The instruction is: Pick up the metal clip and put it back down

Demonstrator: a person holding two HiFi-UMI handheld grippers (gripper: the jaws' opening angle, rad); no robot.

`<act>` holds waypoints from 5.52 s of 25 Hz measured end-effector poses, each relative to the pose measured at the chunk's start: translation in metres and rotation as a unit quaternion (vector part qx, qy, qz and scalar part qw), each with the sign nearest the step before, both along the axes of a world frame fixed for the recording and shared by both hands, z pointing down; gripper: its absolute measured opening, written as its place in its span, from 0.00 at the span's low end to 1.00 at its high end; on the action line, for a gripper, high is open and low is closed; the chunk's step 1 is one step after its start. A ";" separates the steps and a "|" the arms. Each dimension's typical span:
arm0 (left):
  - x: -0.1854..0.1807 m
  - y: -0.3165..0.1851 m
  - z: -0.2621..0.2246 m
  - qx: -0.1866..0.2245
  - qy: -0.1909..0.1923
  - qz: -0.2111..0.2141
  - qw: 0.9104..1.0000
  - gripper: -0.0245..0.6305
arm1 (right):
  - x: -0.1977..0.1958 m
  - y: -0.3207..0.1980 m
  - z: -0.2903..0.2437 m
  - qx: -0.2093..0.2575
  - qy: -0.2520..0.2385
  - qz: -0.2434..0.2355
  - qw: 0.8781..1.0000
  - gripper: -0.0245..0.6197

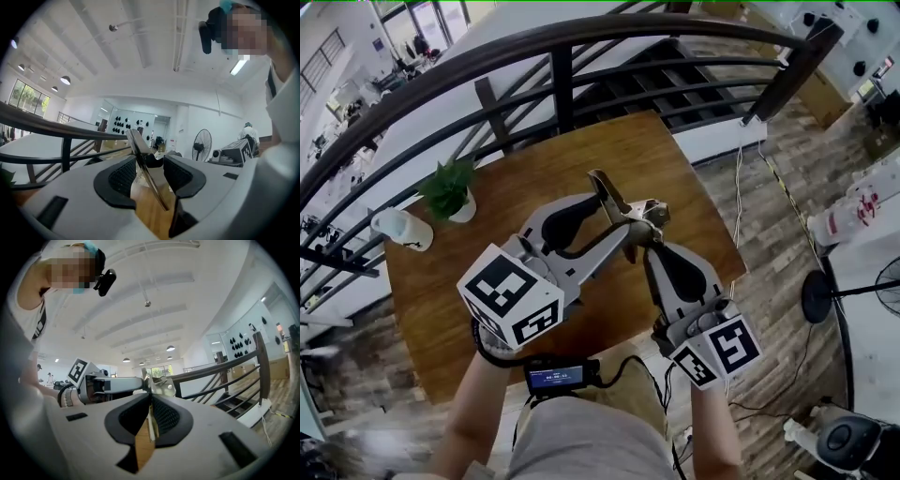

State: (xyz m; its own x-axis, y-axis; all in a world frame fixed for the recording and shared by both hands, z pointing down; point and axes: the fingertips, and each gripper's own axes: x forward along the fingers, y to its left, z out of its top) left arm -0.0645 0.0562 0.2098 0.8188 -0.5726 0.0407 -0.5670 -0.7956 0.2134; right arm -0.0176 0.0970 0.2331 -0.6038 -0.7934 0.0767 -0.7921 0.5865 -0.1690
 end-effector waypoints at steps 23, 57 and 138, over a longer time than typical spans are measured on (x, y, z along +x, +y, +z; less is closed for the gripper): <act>-0.012 0.029 0.001 0.004 0.020 0.009 1.000 0.33 | -0.012 0.029 -0.004 0.008 0.031 0.004 0.999 0.08; 0.078 -0.135 0.089 -0.086 0.027 -0.004 0.996 0.33 | 0.079 -0.132 0.072 -0.069 0.041 0.009 0.997 0.08; 0.166 -0.312 0.251 -0.231 -0.041 -0.078 0.969 0.24 | 0.203 -0.347 0.255 -0.237 0.033 0.100 0.966 0.13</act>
State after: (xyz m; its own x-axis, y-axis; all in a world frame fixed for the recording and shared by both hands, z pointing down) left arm 0.1013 -0.2563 0.4606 0.7067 -0.5942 0.3840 -0.7030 -0.5289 0.4754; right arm 0.1853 -0.2501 0.4878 -0.4238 -0.7592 0.4939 -0.8997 0.2902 -0.3260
